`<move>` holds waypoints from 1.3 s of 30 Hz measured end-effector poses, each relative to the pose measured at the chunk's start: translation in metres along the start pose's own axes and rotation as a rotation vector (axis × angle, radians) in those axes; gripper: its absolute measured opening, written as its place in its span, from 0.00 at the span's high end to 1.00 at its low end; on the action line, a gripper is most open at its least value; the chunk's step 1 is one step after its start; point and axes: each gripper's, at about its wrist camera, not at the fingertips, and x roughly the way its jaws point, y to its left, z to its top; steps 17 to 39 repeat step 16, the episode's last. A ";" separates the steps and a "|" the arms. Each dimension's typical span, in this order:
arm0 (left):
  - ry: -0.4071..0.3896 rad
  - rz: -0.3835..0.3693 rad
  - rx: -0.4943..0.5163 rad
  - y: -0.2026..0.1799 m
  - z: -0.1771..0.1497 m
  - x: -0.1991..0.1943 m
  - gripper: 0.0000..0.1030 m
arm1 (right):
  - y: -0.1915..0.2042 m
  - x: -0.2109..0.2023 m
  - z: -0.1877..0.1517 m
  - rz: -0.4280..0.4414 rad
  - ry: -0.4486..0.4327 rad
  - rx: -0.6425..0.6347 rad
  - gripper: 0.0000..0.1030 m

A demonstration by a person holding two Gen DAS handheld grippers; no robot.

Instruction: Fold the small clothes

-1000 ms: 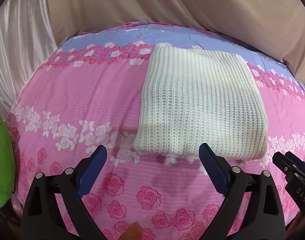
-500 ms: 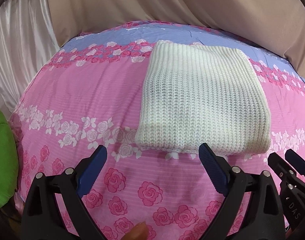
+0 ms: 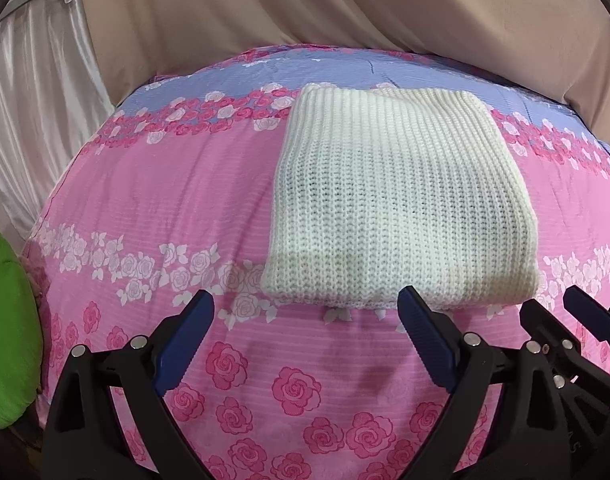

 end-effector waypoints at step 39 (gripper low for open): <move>0.005 0.010 -0.008 -0.004 -0.001 0.000 0.13 | 0.006 -0.001 0.002 -0.004 -0.006 -0.027 0.51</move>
